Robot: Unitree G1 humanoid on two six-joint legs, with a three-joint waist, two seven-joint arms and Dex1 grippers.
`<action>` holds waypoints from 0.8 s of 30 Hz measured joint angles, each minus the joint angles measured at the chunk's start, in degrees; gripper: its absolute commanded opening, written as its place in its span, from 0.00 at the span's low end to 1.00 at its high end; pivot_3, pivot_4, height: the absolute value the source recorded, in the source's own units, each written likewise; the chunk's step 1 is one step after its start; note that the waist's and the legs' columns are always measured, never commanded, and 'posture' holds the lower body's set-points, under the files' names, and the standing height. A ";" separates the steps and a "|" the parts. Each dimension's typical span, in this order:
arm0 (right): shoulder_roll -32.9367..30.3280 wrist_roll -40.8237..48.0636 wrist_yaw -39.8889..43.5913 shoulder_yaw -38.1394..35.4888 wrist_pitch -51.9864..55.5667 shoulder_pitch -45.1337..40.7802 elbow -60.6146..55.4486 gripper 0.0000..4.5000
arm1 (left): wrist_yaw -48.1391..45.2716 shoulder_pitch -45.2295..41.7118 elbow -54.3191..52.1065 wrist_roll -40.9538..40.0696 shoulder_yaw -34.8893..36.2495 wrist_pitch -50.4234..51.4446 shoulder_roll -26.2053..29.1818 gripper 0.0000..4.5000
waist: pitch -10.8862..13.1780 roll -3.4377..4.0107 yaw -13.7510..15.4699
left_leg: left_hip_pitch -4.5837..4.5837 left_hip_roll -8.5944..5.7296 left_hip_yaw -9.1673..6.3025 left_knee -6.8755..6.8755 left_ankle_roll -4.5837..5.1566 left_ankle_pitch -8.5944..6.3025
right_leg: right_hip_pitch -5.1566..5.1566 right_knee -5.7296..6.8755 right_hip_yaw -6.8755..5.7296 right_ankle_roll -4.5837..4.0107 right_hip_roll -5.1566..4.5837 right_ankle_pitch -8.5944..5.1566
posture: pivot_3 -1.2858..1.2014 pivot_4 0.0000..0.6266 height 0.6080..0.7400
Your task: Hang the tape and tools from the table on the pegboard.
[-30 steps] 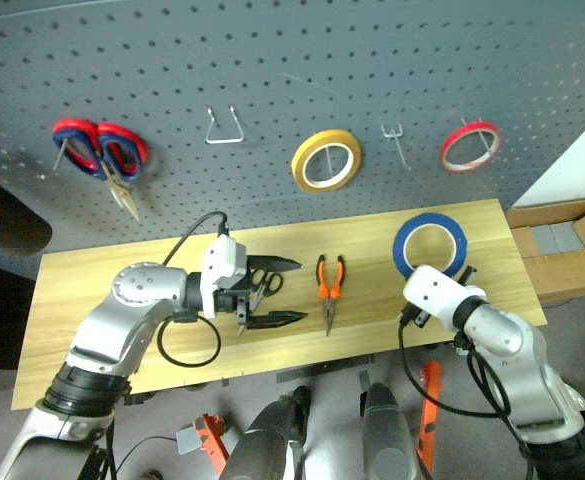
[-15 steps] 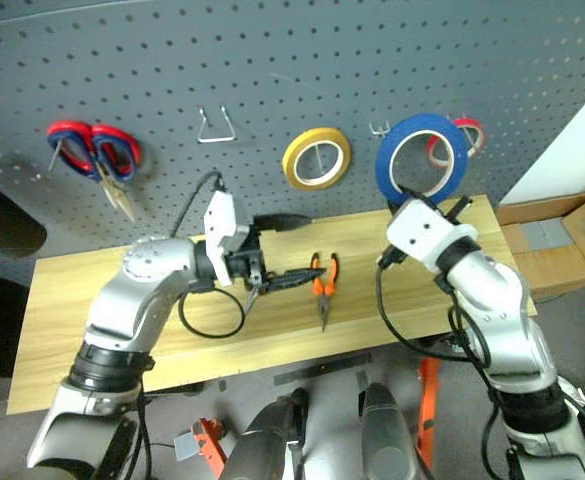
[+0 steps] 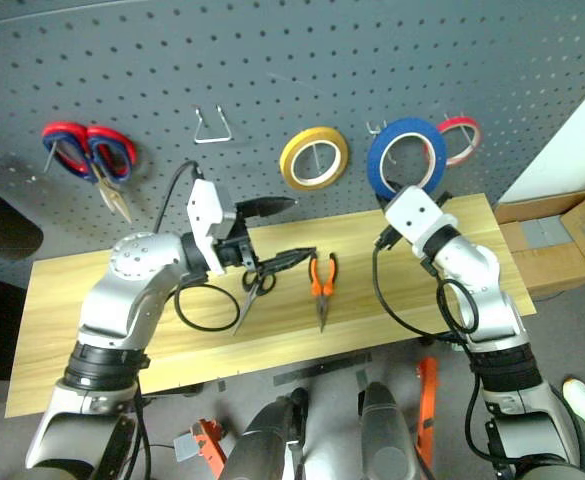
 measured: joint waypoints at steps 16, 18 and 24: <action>6.58 7.62 -0.40 0.30 22.96 15.02 -19.55 0.99 | -2.91 8.55 3.72 2.46 3.93 -3.99 10.22 1.00 | -0.06 0.10 -0.24 | 0.01 0.10 0.04 -0.03 -0.01 0.00 | -0.14 0.05 0.06 -0.09 0.02 0.05 | 0.42 0.53 1.00; 9.06 8.37 -1.66 1.58 29.74 15.88 -24.10 0.99 | -4.99 10.71 5.73 3.44 4.29 -5.37 13.22 1.00 | -0.10 0.13 -0.29 | 0.05 0.12 0.04 -0.03 -0.04 0.02 | -0.15 0.05 0.04 -0.16 0.02 0.13 | 0.42 0.53 1.00; 19.97 10.66 -7.66 3.95 47.12 12.51 -26.32 0.99 | -8.55 13.77 10.65 6.35 4.70 -10.93 17.23 1.00 | -0.22 0.06 0.13 | 0.06 0.16 -0.10 -0.04 -0.17 0.10 | -0.15 0.05 0.01 -0.27 0.04 0.29 | 0.42 0.53 1.00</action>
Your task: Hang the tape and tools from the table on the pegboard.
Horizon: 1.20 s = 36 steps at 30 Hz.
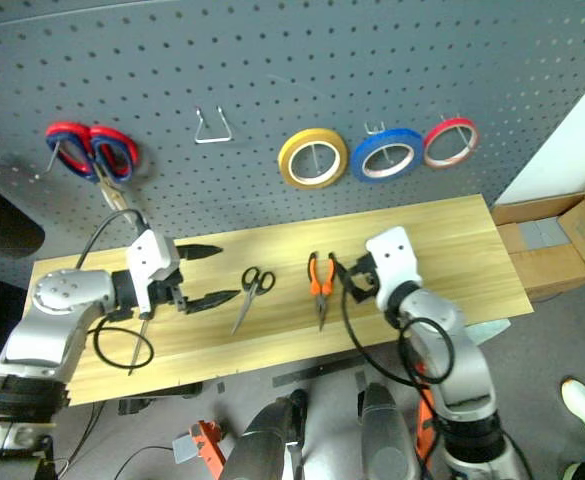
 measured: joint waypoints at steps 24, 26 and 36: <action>13.72 0.68 -20.50 2.12 -0.17 -12.33 38.46 0.99 | -6.80 -1.10 7.67 3.79 -0.33 -10.01 4.25 1.00 | -0.02 0.00 -0.35 | -0.01 0.01 0.10 -0.05 -0.04 0.02 | -0.17 0.04 -0.09 -0.02 0.01 0.02 | 0.44 0.55 1.00; 13.55 1.98 -20.95 1.72 -0.96 -13.67 40.03 0.99 | -6.76 -0.70 7.59 3.78 -0.25 -9.98 4.26 1.00 | -0.02 0.00 -0.36 | -0.01 0.02 0.11 -0.05 -0.04 0.02 | -0.18 0.04 -0.08 -0.02 0.01 0.02 | 0.45 0.55 1.00; 12.93 4.30 -23.07 1.68 -9.60 -21.31 53.38 0.99 | -6.73 -0.04 6.97 3.54 0.09 -9.67 4.36 1.00 | -0.12 -0.09 -0.36 | -0.01 0.02 0.12 -0.03 -0.04 0.03 | -0.18 0.05 -0.09 -0.02 0.02 0.03 | 0.45 0.54 1.00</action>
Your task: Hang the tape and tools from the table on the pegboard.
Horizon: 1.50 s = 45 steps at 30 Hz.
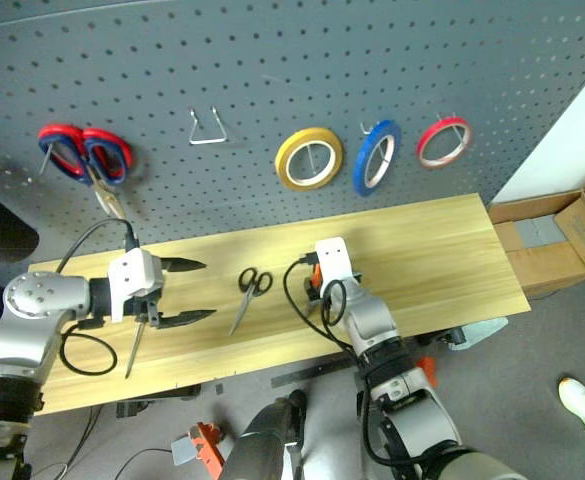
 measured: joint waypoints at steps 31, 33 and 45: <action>-0.52 -5.16 13.09 6.31 -7.81 -5.95 12.03 0.46 | 0.23 0.06 -0.92 0.01 0.01 0.13 -0.78 1.00 | -0.16 -0.11 -1.08 | 0.00 0.02 0.02 0.02 -0.02 0.01 | -0.05 0.05 -0.01 -0.01 0.01 0.01 | 0.44 0.51 1.00; -0.78 -6.40 14.48 7.51 -7.68 -5.47 10.63 0.46 | 1.21 0.29 -1.42 -0.25 0.07 1.52 -1.16 1.00 | -0.16 -0.11 -1.18 | 0.00 0.01 0.02 0.02 -0.02 0.01 | -0.06 0.06 0.00 -0.01 0.01 0.01 | 0.44 0.52 1.00; -5.71 -5.55 18.48 8.37 2.53 10.86 -35.49 0.46 | 11.11 9.68 -11.63 -9.08 9.83 16.39 -4.25 1.00 | -0.18 -0.13 -0.99 | -0.08 0.03 0.09 -0.05 -0.02 0.01 | -0.33 0.16 0.10 0.00 0.01 0.01 | 0.44 0.52 1.00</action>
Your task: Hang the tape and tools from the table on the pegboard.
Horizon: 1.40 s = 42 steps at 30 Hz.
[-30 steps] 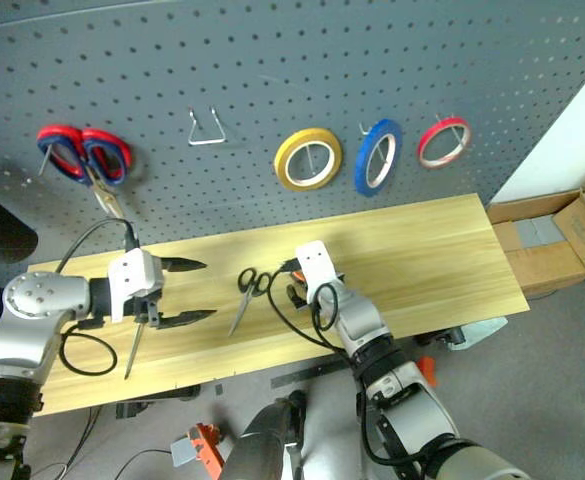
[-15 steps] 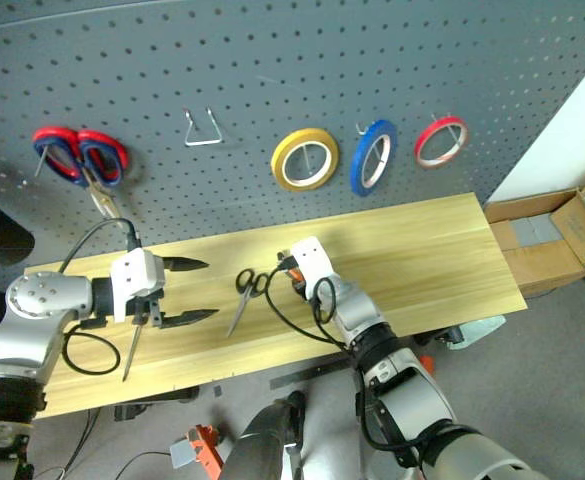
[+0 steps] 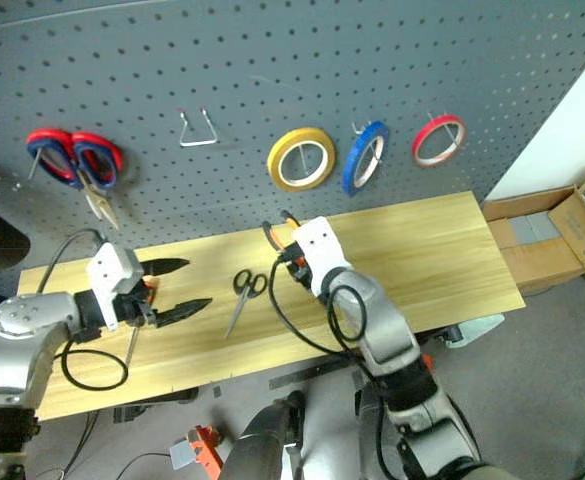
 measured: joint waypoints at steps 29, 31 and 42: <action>5.83 6.52 2.27 -6.80 -20.56 -28.40 8.00 0.45 | 15.97 4.04 -15.53 -9.95 8.70 12.64 -5.88 1.00 | -0.06 -0.11 1.38 | 0.02 0.37 0.63 0.06 -0.21 0.13 | -0.48 0.62 -0.11 -0.24 -0.01 0.14 | 0.48 0.53 1.00; 6.00 7.56 2.80 -7.30 -23.52 -29.97 11.02 0.45 | 16.59 4.00 -16.20 -10.21 9.03 12.91 -5.88 1.00 | -0.07 -0.12 1.45 | 0.02 0.39 0.62 0.06 -0.22 0.13 | -0.48 0.62 -0.13 -0.25 0.00 0.15 | 0.49 0.53 1.00; 7.54 9.15 6.22 -8.81 -50.14 -41.67 35.54 0.45 | 21.37 5.71 -19.42 -11.04 12.83 13.44 -6.44 1.00 | -0.07 -0.12 2.62 | 0.03 0.75 0.86 -0.03 -0.28 0.11 | -0.68 0.63 -0.49 -0.51 0.09 0.30 | 0.53 0.52 1.00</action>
